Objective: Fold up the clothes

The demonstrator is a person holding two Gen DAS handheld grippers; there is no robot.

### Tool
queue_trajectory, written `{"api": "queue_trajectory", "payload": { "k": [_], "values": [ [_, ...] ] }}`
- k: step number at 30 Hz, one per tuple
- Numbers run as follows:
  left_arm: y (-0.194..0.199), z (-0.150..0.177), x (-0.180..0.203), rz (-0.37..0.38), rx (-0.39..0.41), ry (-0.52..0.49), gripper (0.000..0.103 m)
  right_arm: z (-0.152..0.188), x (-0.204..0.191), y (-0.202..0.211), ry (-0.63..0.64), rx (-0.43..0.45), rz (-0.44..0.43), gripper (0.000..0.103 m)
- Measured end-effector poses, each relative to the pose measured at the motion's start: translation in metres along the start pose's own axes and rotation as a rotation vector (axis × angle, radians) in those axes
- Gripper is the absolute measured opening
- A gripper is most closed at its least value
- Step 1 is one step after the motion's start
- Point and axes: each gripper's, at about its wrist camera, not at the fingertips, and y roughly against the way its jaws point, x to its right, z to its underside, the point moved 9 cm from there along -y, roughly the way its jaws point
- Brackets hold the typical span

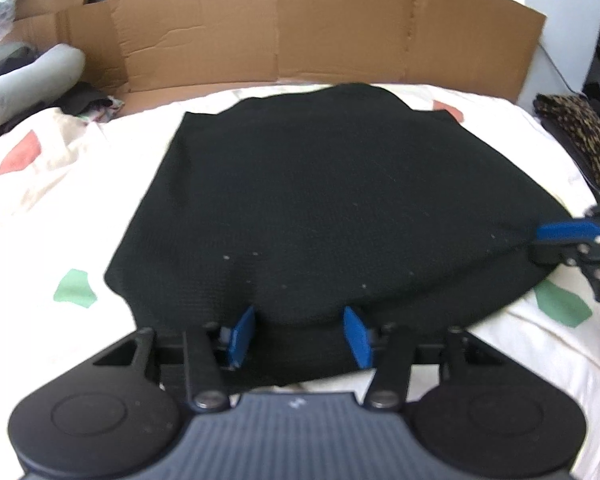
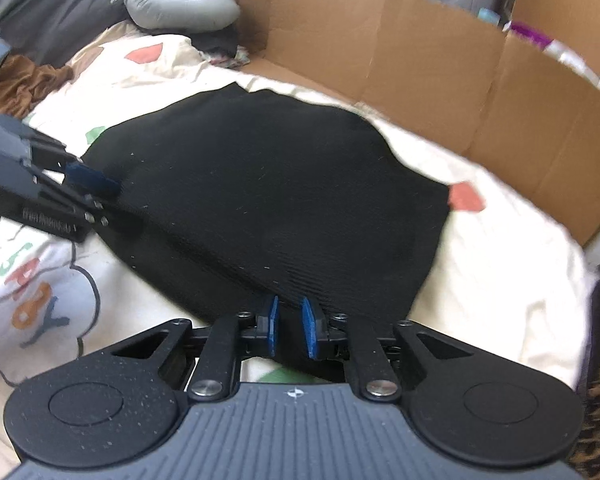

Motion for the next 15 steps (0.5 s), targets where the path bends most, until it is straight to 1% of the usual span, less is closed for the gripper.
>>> {"api": "queue_trajectory", "payload": {
  "k": [3,8,15],
  "values": [
    [0.011,-0.004,-0.011,-0.026,0.014,0.026,0.052,0.002,0.007,0.011,-0.022,0.004,0.027,0.020],
    [0.027,0.001,-0.039,-0.087,0.012,0.076,0.052,0.009,0.016,0.009,-0.055,-0.011,0.041,0.020],
    [0.042,0.028,-0.072,-0.149,-0.028,0.142,0.052,0.018,0.025,-0.011,-0.099,-0.060,0.046,0.018]
  ]
}}
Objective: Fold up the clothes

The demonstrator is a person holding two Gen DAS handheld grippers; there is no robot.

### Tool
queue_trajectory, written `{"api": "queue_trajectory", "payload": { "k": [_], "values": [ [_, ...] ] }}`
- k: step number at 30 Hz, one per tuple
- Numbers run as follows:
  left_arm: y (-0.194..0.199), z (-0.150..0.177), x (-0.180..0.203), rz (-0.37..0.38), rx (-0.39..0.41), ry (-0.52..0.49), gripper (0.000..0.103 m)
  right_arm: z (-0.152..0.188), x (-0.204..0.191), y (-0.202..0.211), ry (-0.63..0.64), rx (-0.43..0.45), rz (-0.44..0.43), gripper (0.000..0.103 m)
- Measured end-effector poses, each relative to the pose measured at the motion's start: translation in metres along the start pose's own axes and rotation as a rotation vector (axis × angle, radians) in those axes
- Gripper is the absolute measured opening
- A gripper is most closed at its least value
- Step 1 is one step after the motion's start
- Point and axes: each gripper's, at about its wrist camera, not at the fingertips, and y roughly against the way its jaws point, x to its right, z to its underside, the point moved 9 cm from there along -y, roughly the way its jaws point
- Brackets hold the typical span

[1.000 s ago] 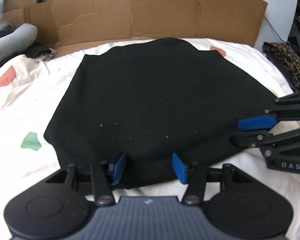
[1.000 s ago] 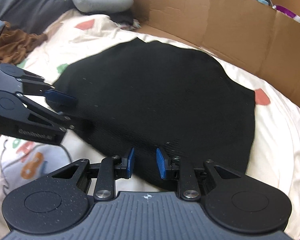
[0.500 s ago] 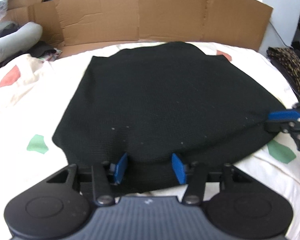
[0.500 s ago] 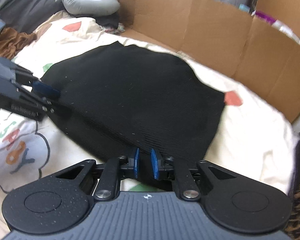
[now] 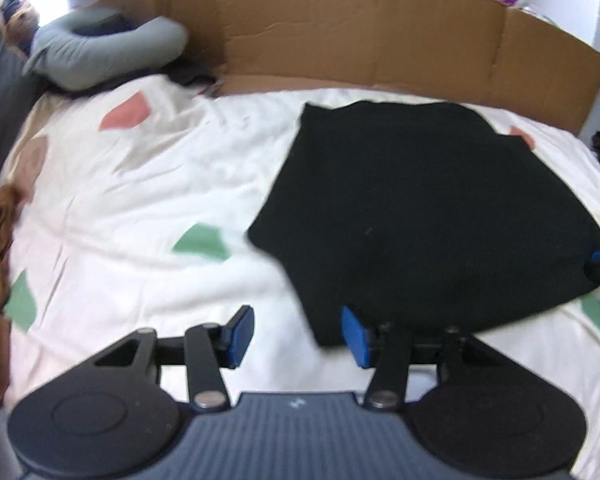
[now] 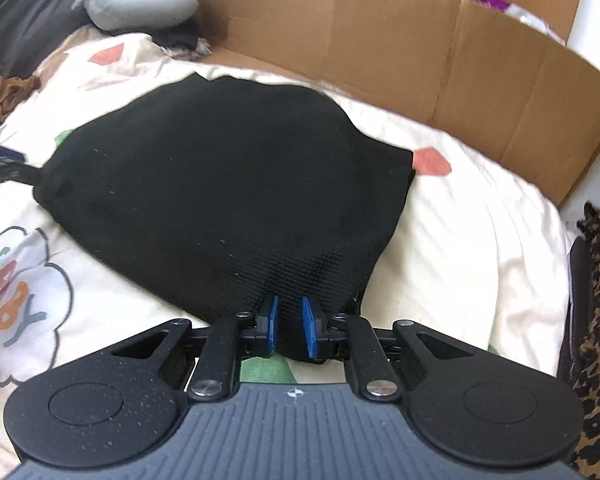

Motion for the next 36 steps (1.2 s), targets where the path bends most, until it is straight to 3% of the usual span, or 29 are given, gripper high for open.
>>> {"api": "queue_trajectory", "payload": {
  "k": [7,13,17,19,21,27,30,32,36],
  "values": [
    [-0.003,0.013,-0.003,0.031,-0.007,-0.004,0.047,0.003,0.004,-0.015,-0.016,-0.020,-0.018,0.018],
    [-0.010,0.009,0.014,0.107,0.010,-0.019,0.045,0.003,0.004,-0.015,-0.018,-0.023,-0.021,0.018],
    [-0.019,0.015,0.020,0.134,-0.015,-0.040,0.038,0.003,0.005,-0.015,-0.013,-0.020,-0.023,0.018],
    [-0.023,0.018,0.020,0.150,-0.025,-0.039,0.028,0.004,0.005,-0.015,-0.011,-0.018,-0.026,0.018],
    [-0.023,0.017,0.018,0.145,-0.020,-0.052,0.017,0.004,0.006,-0.015,-0.009,-0.017,-0.029,0.018],
    [-0.014,0.014,0.008,0.108,-0.003,-0.084,0.001,0.005,0.007,-0.015,-0.010,-0.014,-0.038,0.018],
    [-0.012,0.014,-0.001,0.091,-0.018,-0.080,0.000,0.005,0.007,-0.015,-0.012,-0.015,-0.041,0.018],
    [-0.016,0.015,-0.012,0.032,-0.036,-0.064,0.000,0.005,0.007,-0.015,-0.015,-0.017,-0.040,0.018],
    [-0.011,0.010,-0.026,0.027,-0.030,-0.011,0.000,0.004,0.006,-0.014,-0.014,-0.023,-0.034,0.018]
  ]
}}
